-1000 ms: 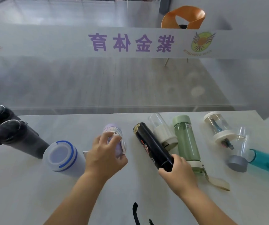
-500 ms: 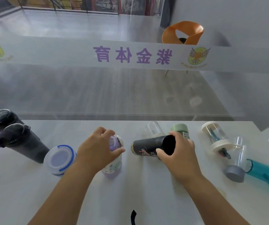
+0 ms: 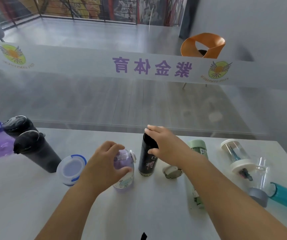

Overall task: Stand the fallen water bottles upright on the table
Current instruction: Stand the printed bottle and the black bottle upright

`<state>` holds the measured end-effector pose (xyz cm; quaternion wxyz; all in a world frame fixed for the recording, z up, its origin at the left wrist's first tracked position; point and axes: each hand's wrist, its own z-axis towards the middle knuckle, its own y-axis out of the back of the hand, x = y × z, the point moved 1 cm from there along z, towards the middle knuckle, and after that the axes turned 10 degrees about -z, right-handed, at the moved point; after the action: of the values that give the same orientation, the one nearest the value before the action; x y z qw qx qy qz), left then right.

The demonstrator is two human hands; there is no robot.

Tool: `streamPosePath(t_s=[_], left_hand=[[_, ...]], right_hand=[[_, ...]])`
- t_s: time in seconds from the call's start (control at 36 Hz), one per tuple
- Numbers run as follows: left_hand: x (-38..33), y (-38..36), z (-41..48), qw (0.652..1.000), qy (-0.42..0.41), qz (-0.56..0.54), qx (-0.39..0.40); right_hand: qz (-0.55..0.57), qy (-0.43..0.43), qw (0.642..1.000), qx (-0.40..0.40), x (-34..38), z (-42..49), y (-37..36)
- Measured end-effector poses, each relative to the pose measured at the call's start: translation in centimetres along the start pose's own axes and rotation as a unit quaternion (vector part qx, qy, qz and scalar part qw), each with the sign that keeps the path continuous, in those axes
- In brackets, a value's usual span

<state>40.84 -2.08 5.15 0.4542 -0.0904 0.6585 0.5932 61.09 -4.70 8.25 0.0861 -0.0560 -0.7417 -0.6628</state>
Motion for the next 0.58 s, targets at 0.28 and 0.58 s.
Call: streamPosePath(t_s=[0.28,0.58], left_hand=[[0.0,0.2,-0.3,1.000,-0.010,0.002,0.018],[-0.7,1.5,-0.8,0.999,-0.026,0.041,0.006]], right_hand=[[0.009,0.007,1.000,-0.010,0.2,0.2,-0.3],[-0.003,-0.007,1.000,-0.028,0.8,-0.9,1.0]])
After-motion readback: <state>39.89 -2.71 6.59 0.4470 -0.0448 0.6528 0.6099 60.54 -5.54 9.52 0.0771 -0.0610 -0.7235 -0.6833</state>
